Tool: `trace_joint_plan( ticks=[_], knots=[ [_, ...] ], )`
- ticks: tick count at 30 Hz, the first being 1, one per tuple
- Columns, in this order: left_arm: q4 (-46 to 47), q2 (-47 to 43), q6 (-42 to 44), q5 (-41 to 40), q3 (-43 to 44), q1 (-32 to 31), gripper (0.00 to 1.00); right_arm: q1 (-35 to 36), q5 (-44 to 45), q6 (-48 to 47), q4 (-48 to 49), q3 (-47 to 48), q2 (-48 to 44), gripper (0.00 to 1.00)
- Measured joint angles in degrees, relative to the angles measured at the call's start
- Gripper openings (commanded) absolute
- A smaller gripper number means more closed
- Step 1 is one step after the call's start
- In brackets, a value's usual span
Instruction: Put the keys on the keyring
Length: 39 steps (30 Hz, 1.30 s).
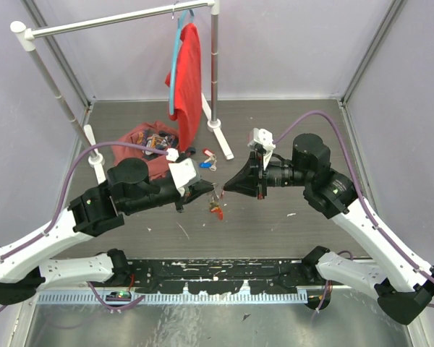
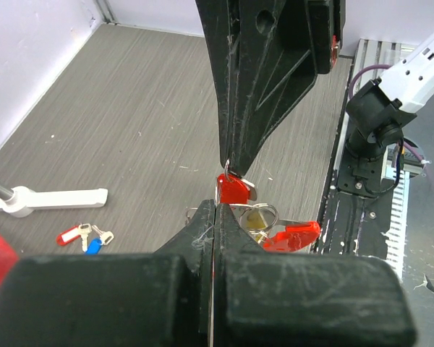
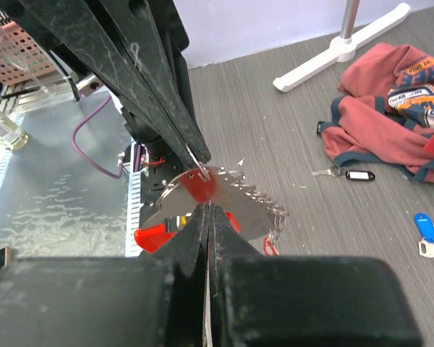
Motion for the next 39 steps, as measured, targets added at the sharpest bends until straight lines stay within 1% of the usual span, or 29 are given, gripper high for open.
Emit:
trace_joint_plan(
  ticks=[4,24,31,39],
  knots=[
    [0.0,0.0,0.0,0.0,0.0,0.0,0.0,0.0,-0.4,0.4,1.5,0.0,0.0,0.01],
    [0.9,-0.1,-2.4,-1.7,-0.1,0.0,0.0,0.1,-1.7,0.5,1.6,0.0,0.3,0.01],
    [0.9,0.0,-2.8,-1.7,-0.1,0.0,0.0,0.3,-2.1,2.6,4.8,0.0,0.3,0.01],
    [0.9,0.3,-2.8,-1.7,-0.1,0.0,0.0,0.4,-2.1,3.6,6.3,0.1,0.8,0.01]
  ],
)
